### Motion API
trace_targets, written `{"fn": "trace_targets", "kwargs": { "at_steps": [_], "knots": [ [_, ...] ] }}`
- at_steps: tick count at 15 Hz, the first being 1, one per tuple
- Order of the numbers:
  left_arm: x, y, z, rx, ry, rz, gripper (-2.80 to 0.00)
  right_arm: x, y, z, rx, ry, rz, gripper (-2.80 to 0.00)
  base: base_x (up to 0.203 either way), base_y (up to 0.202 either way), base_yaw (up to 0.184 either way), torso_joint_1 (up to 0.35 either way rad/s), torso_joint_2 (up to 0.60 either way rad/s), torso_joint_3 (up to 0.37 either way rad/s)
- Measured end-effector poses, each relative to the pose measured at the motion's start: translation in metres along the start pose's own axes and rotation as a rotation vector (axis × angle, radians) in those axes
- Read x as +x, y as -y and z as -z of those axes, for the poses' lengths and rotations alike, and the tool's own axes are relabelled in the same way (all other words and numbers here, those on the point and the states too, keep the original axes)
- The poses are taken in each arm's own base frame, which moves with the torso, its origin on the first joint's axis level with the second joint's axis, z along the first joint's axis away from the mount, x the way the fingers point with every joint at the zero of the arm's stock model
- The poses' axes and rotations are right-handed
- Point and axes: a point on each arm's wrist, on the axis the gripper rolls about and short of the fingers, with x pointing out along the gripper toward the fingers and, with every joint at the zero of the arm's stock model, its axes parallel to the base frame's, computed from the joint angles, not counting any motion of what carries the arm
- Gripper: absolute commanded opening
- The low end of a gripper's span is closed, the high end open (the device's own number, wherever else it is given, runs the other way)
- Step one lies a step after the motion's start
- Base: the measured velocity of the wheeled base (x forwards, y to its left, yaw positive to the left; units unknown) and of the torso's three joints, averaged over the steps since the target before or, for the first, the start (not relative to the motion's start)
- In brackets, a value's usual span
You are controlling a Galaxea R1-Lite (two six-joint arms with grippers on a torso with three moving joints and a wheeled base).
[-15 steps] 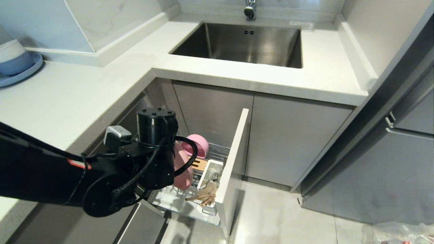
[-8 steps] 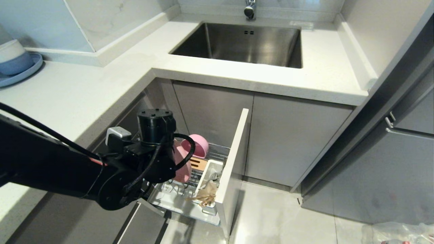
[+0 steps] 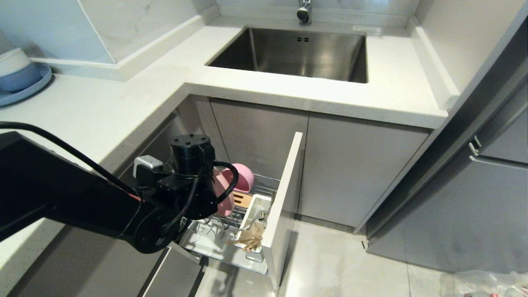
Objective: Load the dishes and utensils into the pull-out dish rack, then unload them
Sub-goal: Pick up the plate and place it in the cupboard
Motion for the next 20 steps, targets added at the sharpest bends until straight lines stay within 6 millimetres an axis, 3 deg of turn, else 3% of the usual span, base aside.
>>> {"fn": "trace_targets", "kwargs": {
  "at_steps": [20],
  "knots": [
    [0.014,-0.027,0.018,0.093,-0.001,-0.068,-2.8,0.0,0.0,0.0,0.0,0.0,0.0,-2.8,0.0,0.0,0.0,0.0,0.0,0.0]
  ]
}}
